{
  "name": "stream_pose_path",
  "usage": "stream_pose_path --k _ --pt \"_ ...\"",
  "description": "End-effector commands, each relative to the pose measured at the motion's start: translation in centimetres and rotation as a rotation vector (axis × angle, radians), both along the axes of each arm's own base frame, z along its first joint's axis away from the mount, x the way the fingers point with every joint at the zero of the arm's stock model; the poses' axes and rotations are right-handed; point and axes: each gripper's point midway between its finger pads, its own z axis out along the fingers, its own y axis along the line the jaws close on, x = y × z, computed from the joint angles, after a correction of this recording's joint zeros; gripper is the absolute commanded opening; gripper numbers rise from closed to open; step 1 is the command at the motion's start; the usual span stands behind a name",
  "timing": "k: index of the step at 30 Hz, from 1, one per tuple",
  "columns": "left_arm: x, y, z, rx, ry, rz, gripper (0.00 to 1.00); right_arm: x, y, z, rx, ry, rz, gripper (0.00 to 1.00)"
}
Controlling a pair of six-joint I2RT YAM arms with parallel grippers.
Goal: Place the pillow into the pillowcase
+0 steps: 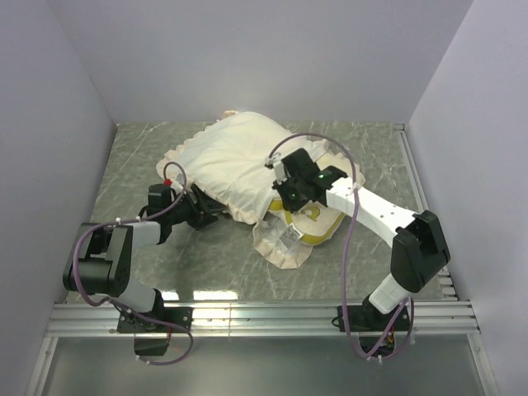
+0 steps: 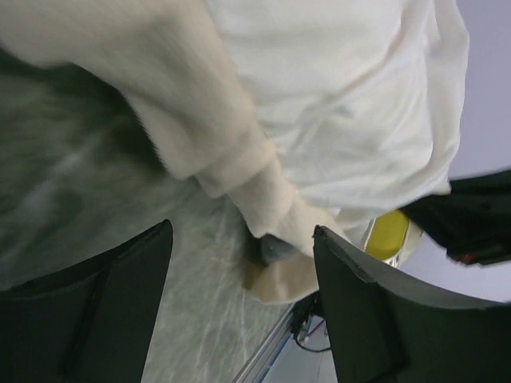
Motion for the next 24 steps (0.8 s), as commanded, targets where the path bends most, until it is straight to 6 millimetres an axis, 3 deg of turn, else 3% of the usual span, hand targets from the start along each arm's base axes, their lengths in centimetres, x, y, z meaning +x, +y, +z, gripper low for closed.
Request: stream_pose_path --k 1,5,8,9,11,12,15,16,17,20,24 --pt "-0.5 -3.0 3.8 -0.097 -0.167 -0.100 0.77 0.2 3.1 5.7 0.287 0.036 -0.007 0.00" --pt "-1.1 -5.6 5.5 -0.157 -0.230 -0.142 0.76 0.2 3.5 6.6 0.406 0.112 0.000 0.00" --pt "-1.0 -7.6 5.7 -0.189 -0.220 -0.187 0.61 0.5 4.1 7.1 0.474 0.143 0.011 0.00" --pt "-0.7 -8.3 6.2 -0.197 -0.229 -0.204 0.48 0.6 4.4 7.3 0.488 0.151 0.012 0.00" --pt "-1.8 -10.1 5.8 -0.210 -0.207 -0.269 0.33 1.1 5.1 7.4 0.509 0.164 0.013 0.00" --pt "-2.5 -10.8 5.9 -0.227 -0.189 -0.304 0.18 1.1 5.4 7.6 0.527 0.183 0.009 0.00" --pt "-5.4 -14.2 6.5 -0.235 -0.181 -0.477 0.00 1.9 6.6 7.6 0.570 0.223 -0.004 0.00" --pt "-6.7 -15.6 7.4 -0.240 -0.211 -0.553 0.00 2.3 6.9 7.6 0.579 0.229 -0.014 0.00" --pt "-6.5 -16.7 9.4 -0.236 -0.308 -0.614 0.00 2.9 7.4 7.1 0.594 0.249 -0.048 0.00" --pt "-9.1 -18.4 12.0 -0.233 -0.396 -0.768 0.00 4.8 7.9 5.9 0.633 0.279 -0.127 0.00" --pt "-11.9 -18.1 12.8 -0.192 -0.449 -0.891 0.00 7.2 7.8 4.1 0.638 0.263 -0.208 0.00"
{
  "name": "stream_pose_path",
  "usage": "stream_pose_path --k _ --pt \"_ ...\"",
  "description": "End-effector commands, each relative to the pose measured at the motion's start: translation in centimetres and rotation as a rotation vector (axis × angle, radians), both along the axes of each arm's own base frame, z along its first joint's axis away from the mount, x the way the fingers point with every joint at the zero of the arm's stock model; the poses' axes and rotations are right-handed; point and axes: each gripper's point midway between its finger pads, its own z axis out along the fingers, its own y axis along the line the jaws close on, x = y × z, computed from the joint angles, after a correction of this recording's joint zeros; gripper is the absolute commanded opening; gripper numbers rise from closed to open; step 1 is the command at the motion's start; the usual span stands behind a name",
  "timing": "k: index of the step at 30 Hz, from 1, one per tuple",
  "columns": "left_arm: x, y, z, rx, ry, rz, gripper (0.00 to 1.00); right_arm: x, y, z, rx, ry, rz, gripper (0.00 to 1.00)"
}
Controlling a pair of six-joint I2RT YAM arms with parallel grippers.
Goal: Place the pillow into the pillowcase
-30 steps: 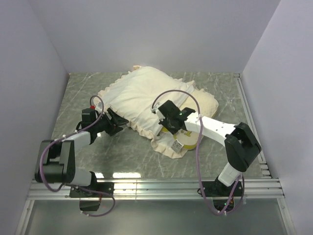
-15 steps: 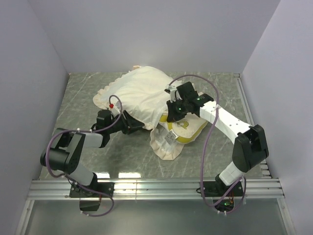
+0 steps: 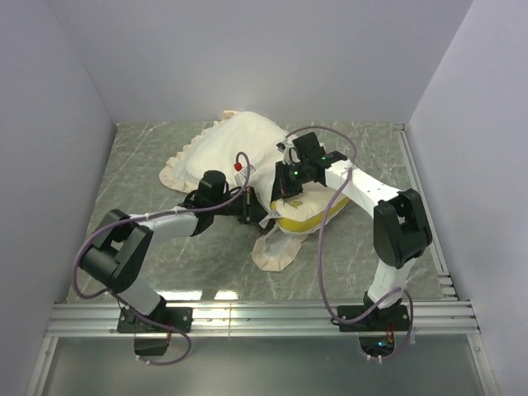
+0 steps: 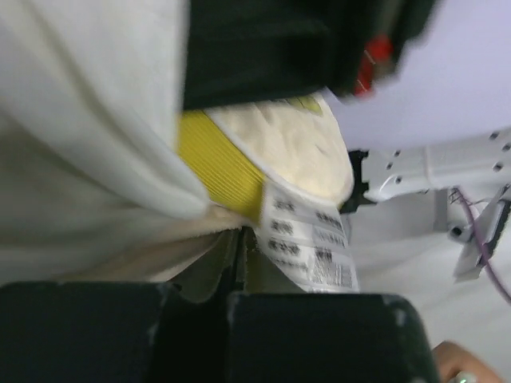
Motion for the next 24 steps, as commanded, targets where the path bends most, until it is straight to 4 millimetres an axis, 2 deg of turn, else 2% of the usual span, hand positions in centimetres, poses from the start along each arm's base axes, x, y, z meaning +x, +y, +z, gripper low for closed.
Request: stream_pose_path --k 1,2,3,4,5,6,7,8,9,11,15,16,17,22,23,24 --pt "-5.3 -0.2 4.9 -0.071 -0.176 -0.269 0.00 5.0 2.8 1.2 0.116 -0.142 -0.075 0.00" --pt "-5.5 0.6 5.1 -0.063 -0.201 -0.261 0.04 4.9 2.5 0.1 0.099 -0.133 -0.075 0.00" --pt "-5.2 1.4 4.8 -0.044 -0.187 -0.226 0.15 4.3 2.2 -1.5 0.072 -0.106 -0.071 0.00" --pt "-3.3 3.4 4.2 -0.009 -0.157 -0.128 0.28 3.9 1.9 -3.0 0.051 -0.076 -0.071 0.00" --pt "-2.9 5.2 3.7 0.008 -0.138 -0.057 0.42 3.7 1.6 -3.8 0.056 -0.064 -0.070 0.00" --pt "-1.8 6.9 3.2 0.027 -0.120 0.022 0.45 2.6 1.0 -5.4 0.044 -0.023 -0.070 0.00" --pt "0.8 10.2 3.2 0.038 -0.126 0.170 0.50 2.4 1.0 -5.5 0.057 -0.025 -0.068 0.00" --pt "1.3 12.2 1.3 0.063 -0.079 0.248 0.56 1.8 0.9 -5.6 0.070 -0.013 -0.056 0.00" --pt "2.9 15.0 0.6 0.074 -0.067 0.352 0.58 1.3 0.7 -5.8 0.072 -0.004 -0.049 0.00" --pt "3.9 17.0 -1.6 0.109 -0.061 0.411 0.59 0.8 0.8 -5.1 0.099 -0.006 -0.033 0.00" --pt "6.0 19.3 -4.6 0.105 -0.003 0.519 0.61 0.4 1.1 -3.0 0.192 0.016 -0.010 0.00" --pt "6.4 19.3 -5.0 0.100 0.002 0.529 0.61 0.4 1.2 -2.2 0.216 0.015 -0.004 0.00" --pt "6.6 19.4 -6.4 0.101 0.058 0.548 0.63 0.5 1.4 -1.6 0.236 0.013 -0.005 0.00" --pt "8.4 19.7 -8.2 0.067 0.068 0.612 0.67 -0.3 2.0 1.9 0.356 0.039 0.035 0.00" --pt "8.8 19.7 -8.1 0.053 0.053 0.623 0.79 -0.5 2.1 2.1 0.366 0.045 0.046 0.00" --pt "9.1 19.8 -8.0 0.043 0.040 0.633 0.81 -0.5 2.2 2.3 0.370 0.049 0.047 0.00"
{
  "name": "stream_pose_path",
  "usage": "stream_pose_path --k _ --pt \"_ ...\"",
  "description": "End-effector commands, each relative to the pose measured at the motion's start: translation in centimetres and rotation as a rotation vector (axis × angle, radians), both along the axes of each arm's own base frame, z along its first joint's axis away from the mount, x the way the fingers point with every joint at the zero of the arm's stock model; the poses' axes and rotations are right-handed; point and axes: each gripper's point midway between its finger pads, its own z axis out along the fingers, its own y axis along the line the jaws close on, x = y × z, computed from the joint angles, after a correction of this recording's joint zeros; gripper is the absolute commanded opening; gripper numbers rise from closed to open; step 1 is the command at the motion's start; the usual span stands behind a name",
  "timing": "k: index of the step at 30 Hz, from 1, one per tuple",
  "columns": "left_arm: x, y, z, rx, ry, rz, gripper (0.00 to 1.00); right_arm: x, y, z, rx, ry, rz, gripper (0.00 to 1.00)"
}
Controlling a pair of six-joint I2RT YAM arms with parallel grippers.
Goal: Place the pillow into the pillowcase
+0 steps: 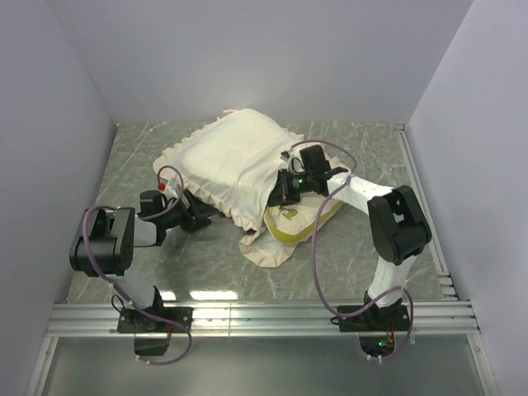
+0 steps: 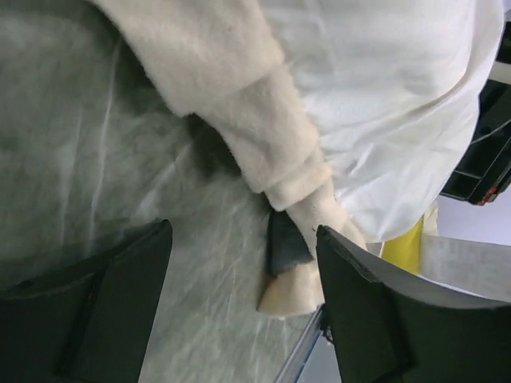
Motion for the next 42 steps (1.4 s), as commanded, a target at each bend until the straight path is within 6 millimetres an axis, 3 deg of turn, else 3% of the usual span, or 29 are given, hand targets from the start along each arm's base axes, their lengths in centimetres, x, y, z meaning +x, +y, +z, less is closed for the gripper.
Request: stream_pose_path --k 1,6,13,16,17,19,20,22,23,26,27,28,30,32,36,37,38,39,40,41,42 --pt "3.4 0.3 2.8 -0.026 -0.219 0.060 0.81 -0.4 1.2 5.6 0.161 -0.061 0.058 0.00" --pt "5.0 0.5 3.9 -0.057 -0.315 0.101 0.82 -0.5 1.1 5.3 0.165 -0.041 0.068 0.00" --pt "7.5 0.5 3.8 -0.146 -0.327 0.158 0.79 -1.0 1.4 5.4 0.196 -0.008 0.087 0.00" --pt "8.1 0.1 4.6 -0.180 -0.355 0.132 0.64 -1.1 1.3 5.1 0.186 -0.008 0.086 0.00" --pt "7.9 -0.2 4.9 -0.191 -0.363 0.104 0.43 -0.9 1.2 4.9 0.180 -0.006 0.079 0.00" --pt "7.3 -1.0 5.3 -0.216 -0.354 0.070 0.27 -0.7 1.2 4.4 0.171 -0.003 0.070 0.00" --pt "6.9 -1.3 5.4 -0.226 -0.342 0.051 0.14 -0.6 1.3 4.3 0.167 -0.005 0.065 0.00" --pt "4.4 -4.6 5.8 -0.275 -0.298 -0.084 0.01 0.0 1.6 3.9 0.163 -0.005 0.051 0.00" --pt "2.4 -7.2 6.0 -0.299 -0.266 -0.181 0.00 0.5 1.9 3.8 0.162 -0.005 0.042 0.00" --pt "-3.1 -11.8 7.3 -0.371 -0.166 -0.413 0.01 2.0 2.7 3.7 0.158 -0.024 0.007 0.00" --pt "-6.1 -14.2 7.8 -0.384 -0.153 -0.544 0.00 2.6 3.1 3.5 0.153 -0.019 -0.008 0.00" --pt "-7.8 -14.9 8.3 -0.386 -0.108 -0.609 0.00 3.2 3.1 3.1 0.141 0.001 -0.045 0.00" --pt "-9.7 -15.5 9.2 -0.405 -0.101 -0.688 0.00 3.9 3.3 2.1 0.136 0.003 -0.072 0.00" --pt "-10.3 -15.2 9.8 -0.416 -0.063 -0.748 0.00 3.9 3.2 0.1 0.090 0.033 -0.090 0.00" --pt "-11.2 -14.8 9.9 -0.386 -0.049 -0.806 0.01 1.7 3.3 -4.8 0.036 0.138 -0.063 0.00" --pt "-10.9 -14.8 10.2 -0.342 -0.161 -0.832 0.01 1.2 3.1 -5.7 0.018 0.143 -0.047 0.00" --pt "-10.8 -14.8 9.9 -0.309 -0.169 -0.838 0.01 0.1 2.9 -6.6 -0.006 0.170 -0.029 0.00" --pt "-11.7 -14.4 8.6 -0.277 -0.038 -0.835 0.02 -0.9 3.0 -7.2 -0.013 0.191 0.003 0.00" --pt "-11.2 -14.4 9.6 -0.225 -0.226 -0.889 0.05 -2.4 2.9 -8.2 -0.042 0.208 0.048 0.00" --pt "-11.4 -14.1 9.5 -0.191 -0.237 -0.902 0.17 -3.7 2.7 -8.9 -0.059 0.232 0.077 0.00" --pt "-12.9 -13.3 9.2 -0.171 -0.157 -0.925 0.23 -4.8 2.5 -9.8 -0.071 0.225 0.135 0.00"
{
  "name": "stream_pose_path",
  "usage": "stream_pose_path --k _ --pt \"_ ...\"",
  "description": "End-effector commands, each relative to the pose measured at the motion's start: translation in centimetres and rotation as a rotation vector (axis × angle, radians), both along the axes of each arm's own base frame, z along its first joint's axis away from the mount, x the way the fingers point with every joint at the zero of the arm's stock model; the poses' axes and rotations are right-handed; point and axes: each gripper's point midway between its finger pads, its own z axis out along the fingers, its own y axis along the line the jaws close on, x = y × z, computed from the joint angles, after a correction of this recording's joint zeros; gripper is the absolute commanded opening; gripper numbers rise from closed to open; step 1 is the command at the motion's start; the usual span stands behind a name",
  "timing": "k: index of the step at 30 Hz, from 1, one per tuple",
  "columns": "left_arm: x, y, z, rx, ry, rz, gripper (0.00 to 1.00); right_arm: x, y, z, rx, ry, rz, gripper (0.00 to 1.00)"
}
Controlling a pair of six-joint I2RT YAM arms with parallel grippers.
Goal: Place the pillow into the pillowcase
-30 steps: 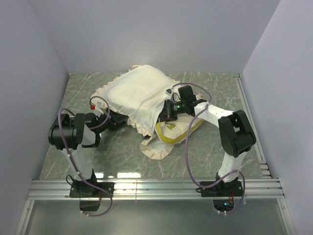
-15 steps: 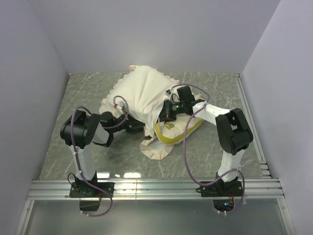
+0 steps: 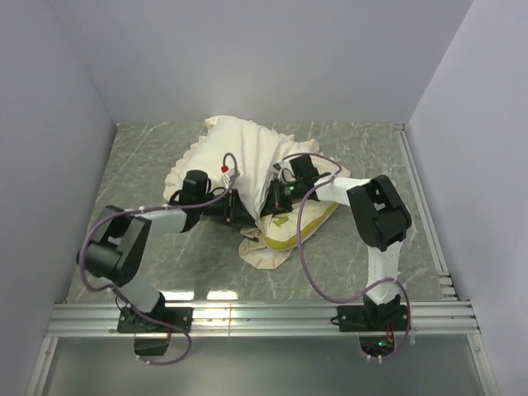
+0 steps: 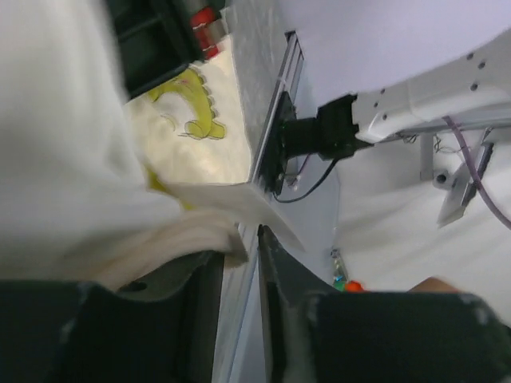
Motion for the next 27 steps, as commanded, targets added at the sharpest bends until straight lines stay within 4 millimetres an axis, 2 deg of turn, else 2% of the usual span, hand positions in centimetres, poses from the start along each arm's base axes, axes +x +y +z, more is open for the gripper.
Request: stream_pose_path --k 1,2,5,7,9,10,11,13,15,16,18,19,20,21,22,23,24,25,26,27 --pt "-6.0 1.2 2.2 0.023 -0.222 -0.320 0.30 -6.1 0.5 -6.0 -0.115 0.058 0.189 0.00" --pt "-6.5 1.6 2.5 0.029 -0.257 -0.340 0.42 -7.0 0.3 -6.3 -0.118 0.067 0.221 0.00" --pt "-6.9 3.7 4.4 0.028 -0.348 -0.340 0.54 -10.0 0.6 -6.5 -0.107 0.057 0.295 0.00" --pt "-4.6 5.4 5.3 0.077 -0.388 -0.238 0.64 -10.5 1.1 -5.5 -0.087 0.021 0.309 0.00" --pt "-1.4 6.4 5.6 0.157 -0.449 -0.119 0.66 -11.1 1.9 -4.2 -0.076 -0.017 0.340 0.00" --pt "0.6 6.9 6.0 0.228 -0.427 -0.012 0.66 -11.5 1.9 -3.7 -0.083 -0.025 0.365 0.05" --pt "2.6 7.1 7.1 0.227 -0.506 0.050 0.67 -10.6 2.4 -2.7 -0.082 -0.066 0.368 0.14" --pt "4.8 7.7 7.7 0.260 -0.530 0.140 0.68 -10.0 2.2 -0.8 -0.100 -0.125 0.363 0.29" --pt "6.4 8.7 6.7 0.345 -0.538 0.188 0.68 -8.8 2.1 1.5 -0.123 -0.207 0.350 0.45" --pt "7.5 9.1 6.1 0.391 -0.563 0.191 0.67 -9.3 1.5 1.9 -0.142 -0.209 0.371 0.50" --pt "9.5 10.9 4.9 0.488 -0.541 0.242 0.67 -8.2 0.6 4.0 -0.170 -0.295 0.364 0.58" --pt "10.1 11.4 4.4 0.522 -0.540 0.254 0.67 -8.4 -0.1 4.4 -0.190 -0.297 0.364 0.64" --pt "10.6 12.0 3.7 0.576 -0.546 0.245 0.67 -8.2 -0.6 4.9 -0.203 -0.318 0.361 0.66" --pt "10.5 12.9 3.3 0.635 -0.551 0.190 0.65 -7.7 -1.2 5.7 -0.223 -0.367 0.363 0.66" --pt "10.2 13.3 2.2 0.661 -0.528 0.153 0.64 -8.0 -2.4 5.9 -0.250 -0.341 0.368 0.66" --pt "9.8 13.8 1.8 0.672 -0.533 0.126 0.63 -7.4 -2.7 6.9 -0.249 -0.362 0.370 0.66" --pt "7.8 13.8 1.2 0.652 -0.558 0.032 0.63 -7.0 -3.4 7.4 -0.256 -0.384 0.381 0.64" --pt "6.4 13.8 0.9 0.638 -0.579 -0.032 0.63 -6.5 -5.0 7.6 -0.288 -0.365 0.374 0.64" --pt "5.0 13.9 0.6 0.624 -0.599 -0.096 0.63 -5.1 -5.4 8.9 -0.289 -0.401 0.358 0.63" --pt "3.5 13.9 0.4 0.605 -0.611 -0.163 0.63 -4.1 -6.3 9.2 -0.307 -0.416 0.342 0.63"
